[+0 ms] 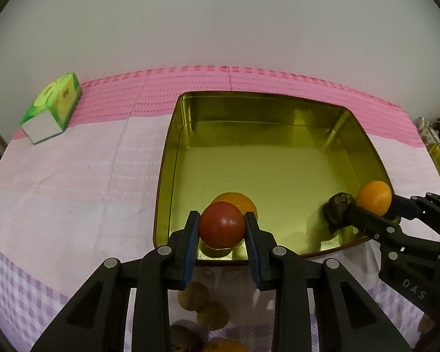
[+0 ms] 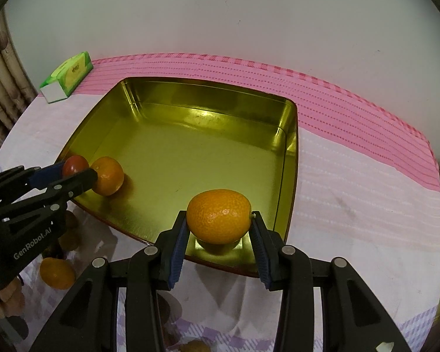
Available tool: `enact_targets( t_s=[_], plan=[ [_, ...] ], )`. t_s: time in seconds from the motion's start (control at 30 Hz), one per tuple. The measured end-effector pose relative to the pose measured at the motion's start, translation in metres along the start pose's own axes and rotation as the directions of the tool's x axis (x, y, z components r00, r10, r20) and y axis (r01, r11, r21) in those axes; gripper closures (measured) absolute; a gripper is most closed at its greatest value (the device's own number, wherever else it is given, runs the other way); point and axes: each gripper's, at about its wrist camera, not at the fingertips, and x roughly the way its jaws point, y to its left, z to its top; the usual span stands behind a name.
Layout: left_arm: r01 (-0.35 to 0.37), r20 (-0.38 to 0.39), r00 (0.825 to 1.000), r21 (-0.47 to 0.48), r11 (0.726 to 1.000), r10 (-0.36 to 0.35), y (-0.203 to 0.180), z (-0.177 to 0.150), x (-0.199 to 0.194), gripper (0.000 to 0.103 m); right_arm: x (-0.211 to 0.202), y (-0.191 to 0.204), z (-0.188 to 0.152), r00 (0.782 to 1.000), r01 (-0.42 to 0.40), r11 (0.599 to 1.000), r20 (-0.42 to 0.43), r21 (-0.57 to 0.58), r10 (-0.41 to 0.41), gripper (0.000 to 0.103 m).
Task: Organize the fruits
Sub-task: 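Lift and carry the kumquat and tomato over the TOFFEE tin with both tools, then open the right tool to drop the kumquat while the left tool releases the tomato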
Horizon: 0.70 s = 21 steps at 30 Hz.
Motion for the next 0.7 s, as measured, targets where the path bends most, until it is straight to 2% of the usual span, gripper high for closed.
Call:
enact_targets(
  t_s=[0.2, 0.4, 0.7],
  plan=[
    [0.001, 0.004, 1.0, 0.006, 1.0, -0.001, 0.0009, 0.0023, 0.0021, 0.072, 0.004, -0.0015, 0.0008, 1.0, -0.002, 1.0, -0.005, 0.009, 0.002, 0.065],
    [0.044, -0.014, 0.999, -0.02, 0.999, -0.045, 0.0058, 0.0031, 0.0057, 0.071, 0.0045, -0.0036, 0.0005, 1.0, -0.008, 1.0, -0.007, 0.017, 0.008, 0.064],
    [0.039, -0.011, 0.999, 0.005, 0.999, -0.039, 0.0015, 0.003, 0.0054, 0.071, 0.0038, -0.0048, 0.0005, 1.0, -0.005, 1.0, -0.006, 0.024, 0.005, 0.062]
  ],
)
